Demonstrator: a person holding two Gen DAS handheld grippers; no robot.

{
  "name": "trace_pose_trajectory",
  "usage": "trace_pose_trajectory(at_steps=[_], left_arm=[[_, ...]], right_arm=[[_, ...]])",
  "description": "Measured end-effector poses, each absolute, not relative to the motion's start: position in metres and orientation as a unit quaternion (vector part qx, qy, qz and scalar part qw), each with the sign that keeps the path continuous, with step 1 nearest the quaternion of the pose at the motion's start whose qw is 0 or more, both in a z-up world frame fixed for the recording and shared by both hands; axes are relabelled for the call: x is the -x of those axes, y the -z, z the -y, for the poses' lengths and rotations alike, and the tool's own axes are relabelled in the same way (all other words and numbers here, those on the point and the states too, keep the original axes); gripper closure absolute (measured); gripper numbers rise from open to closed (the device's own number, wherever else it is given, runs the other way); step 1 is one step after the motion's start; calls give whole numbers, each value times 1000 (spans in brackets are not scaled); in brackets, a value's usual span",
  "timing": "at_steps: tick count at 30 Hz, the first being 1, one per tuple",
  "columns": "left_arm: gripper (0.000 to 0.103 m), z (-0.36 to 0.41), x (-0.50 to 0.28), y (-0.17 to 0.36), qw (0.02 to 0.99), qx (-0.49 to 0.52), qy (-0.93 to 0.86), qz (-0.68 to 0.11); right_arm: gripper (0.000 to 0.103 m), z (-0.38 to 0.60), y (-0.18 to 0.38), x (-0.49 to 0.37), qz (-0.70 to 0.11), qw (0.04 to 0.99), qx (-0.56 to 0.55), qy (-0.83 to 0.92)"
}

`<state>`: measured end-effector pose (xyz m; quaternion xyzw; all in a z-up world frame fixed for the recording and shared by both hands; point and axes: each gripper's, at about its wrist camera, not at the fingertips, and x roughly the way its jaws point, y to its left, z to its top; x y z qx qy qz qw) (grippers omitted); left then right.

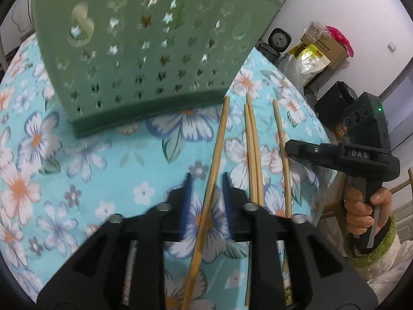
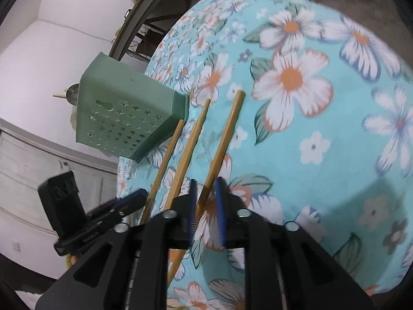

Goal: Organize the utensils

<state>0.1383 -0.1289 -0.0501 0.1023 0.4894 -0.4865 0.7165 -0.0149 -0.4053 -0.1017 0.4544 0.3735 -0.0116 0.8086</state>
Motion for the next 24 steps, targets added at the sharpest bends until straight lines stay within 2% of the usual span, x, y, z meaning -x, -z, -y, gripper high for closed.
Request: trace_pose_trajectory(at_steps=[4,10,18,21,22,24], left_arm=[[75,146,-140,46,711,-124,498,-481],[75,181,-139,49,709,-187,501,-461],[76,212,-146,59,723,-220,485,-439],[77,215,-142,60,739,-223,478,-420],[80,216,-141,60,743,-223,475,-415],[85,216,-139,59,747,-224,473,-409]], right_arm=[[78,412,97,14,-372,816,-441,32],[78,423,98,4,-368,817,-440,58],[78,435,101,-20,-358,820,-440,78],[86,435,102,-26,-353,824,-435,84],[90,436,104,-28,-353,823,-437,86],[91,439,106,-27,-347,819,-449,81]])
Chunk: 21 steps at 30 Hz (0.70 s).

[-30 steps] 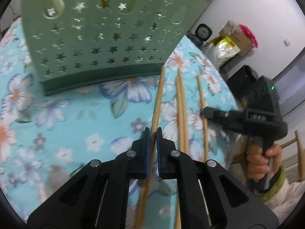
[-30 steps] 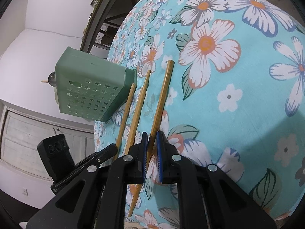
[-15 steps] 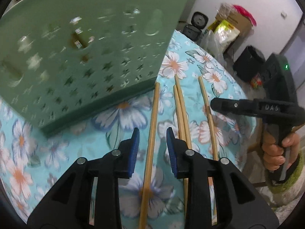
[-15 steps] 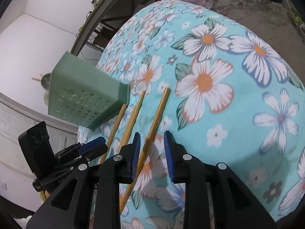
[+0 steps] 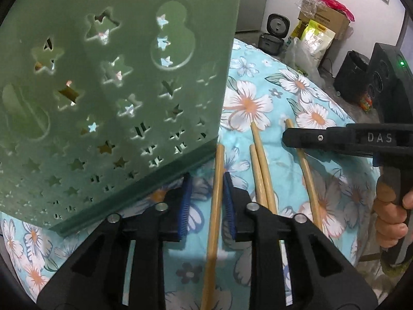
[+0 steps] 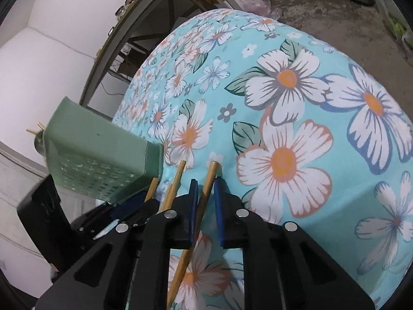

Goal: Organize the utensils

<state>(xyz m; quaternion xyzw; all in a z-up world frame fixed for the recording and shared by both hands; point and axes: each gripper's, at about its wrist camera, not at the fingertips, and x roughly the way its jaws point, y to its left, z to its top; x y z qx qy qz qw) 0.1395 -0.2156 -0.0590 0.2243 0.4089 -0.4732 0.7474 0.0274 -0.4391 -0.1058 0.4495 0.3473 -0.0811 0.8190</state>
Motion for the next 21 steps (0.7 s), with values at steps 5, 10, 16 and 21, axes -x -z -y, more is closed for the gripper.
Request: trace_pose_trajectory(at_steps=[5,10,16,21], left_arm=[[94,211,-135,46,749,-217,477,-407],[97,191,-136,26,753,-179,481,-412],[98,156,-138,-12,764,-136,489,-399],[98,128,-142,-46,768,-104,495,-392]], right_arm=[[92,442,99,-23,-330,821,-460,68],[94,441,81,-14,-307,830,-462,54],[97,434,49,-1,-275,851,-446,37],[97,423,14,11,-246,877,-411,30]])
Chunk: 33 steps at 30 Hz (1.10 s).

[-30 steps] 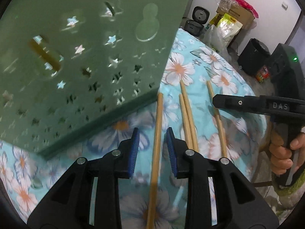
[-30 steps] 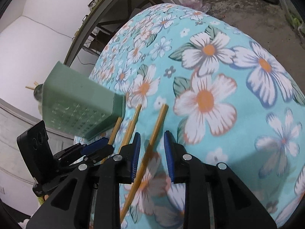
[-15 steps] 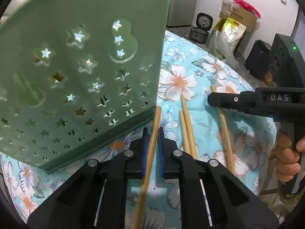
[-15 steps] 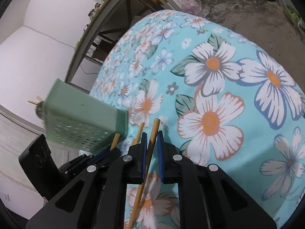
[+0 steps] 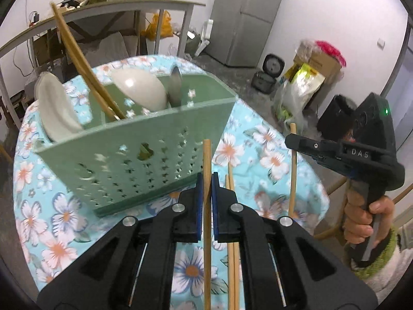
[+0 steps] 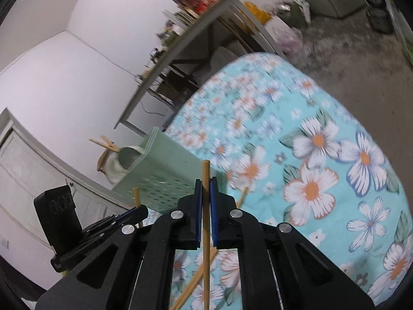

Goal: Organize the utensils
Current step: 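Lift both held chopsticks upright and carry them over the green holder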

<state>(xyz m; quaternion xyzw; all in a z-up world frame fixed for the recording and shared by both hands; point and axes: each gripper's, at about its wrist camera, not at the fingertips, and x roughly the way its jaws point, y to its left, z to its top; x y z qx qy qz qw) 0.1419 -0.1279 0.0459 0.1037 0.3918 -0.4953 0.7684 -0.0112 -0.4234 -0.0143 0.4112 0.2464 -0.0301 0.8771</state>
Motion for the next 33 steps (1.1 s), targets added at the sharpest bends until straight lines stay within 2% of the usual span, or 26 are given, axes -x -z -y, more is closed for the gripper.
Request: trace_pose_trajectory(at_steps=[11,20,27,33], left_arm=[[98,83,-136,-130,800,-12,508,-319],[98,80,-137,-215,839,65,507,-188],[98,104,-151,-241,864,108,480,-107],[98,142,-177,-219,889,88,440,-87]], right_arm=[[97,411,-22,18,-219,902,-372,20],[97,414,-19,15,-224,899,-375,16],[97,419,-9,8,-236,893,-382,19],[97,426,-3,5,-242,890,-385,25]])
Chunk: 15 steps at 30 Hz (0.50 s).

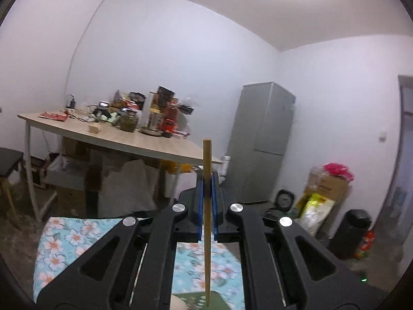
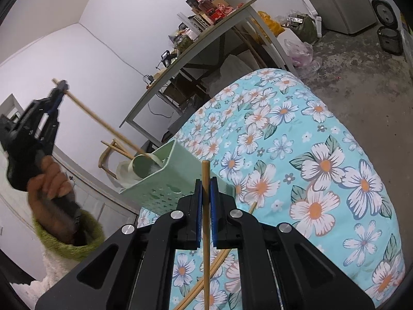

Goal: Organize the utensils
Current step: 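Lift both held chopsticks upright and carry them over the green holder, then open the left gripper to drop its chopstick into the holder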

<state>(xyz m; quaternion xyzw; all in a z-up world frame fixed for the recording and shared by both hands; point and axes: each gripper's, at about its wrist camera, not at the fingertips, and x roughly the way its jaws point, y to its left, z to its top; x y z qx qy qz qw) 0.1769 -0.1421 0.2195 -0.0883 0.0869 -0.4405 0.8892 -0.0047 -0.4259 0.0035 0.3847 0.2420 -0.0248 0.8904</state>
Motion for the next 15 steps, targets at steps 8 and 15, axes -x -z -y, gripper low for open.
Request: trace_pose_trajectory(at_steps=[8,15], left_arm=[[98,172,-207,-163,899,86,411,-127],[69,158,-211,-141,891,97,414,-160]], right_arm=[[97,432,6,-3,-254,884,-391,28],[97,432,7,-4,-256,885,-389,27]])
